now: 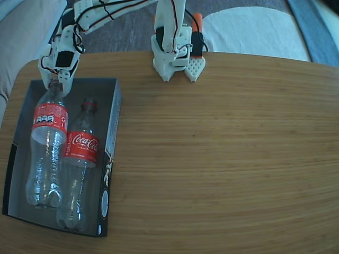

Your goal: Grasp the bottles and put them in the box.

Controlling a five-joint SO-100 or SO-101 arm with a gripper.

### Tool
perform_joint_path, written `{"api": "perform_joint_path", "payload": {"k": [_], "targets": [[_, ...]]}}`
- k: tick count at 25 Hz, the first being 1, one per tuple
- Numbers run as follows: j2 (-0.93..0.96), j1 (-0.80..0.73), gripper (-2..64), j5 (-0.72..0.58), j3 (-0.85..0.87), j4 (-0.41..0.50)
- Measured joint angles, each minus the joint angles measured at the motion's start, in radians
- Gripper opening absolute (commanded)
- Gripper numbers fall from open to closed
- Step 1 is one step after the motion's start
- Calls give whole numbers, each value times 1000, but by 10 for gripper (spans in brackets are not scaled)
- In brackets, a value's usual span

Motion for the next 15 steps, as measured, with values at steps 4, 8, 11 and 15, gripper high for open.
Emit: {"api": "perform_joint_path", "payload": {"k": [4, 8, 11, 15], "targets": [[0, 0, -3, 3, 0, 0], [0, 8, -3, 3, 0, 0], [0, 29, -3, 3, 0, 0], [0, 38, -3, 3, 0, -44]]}}
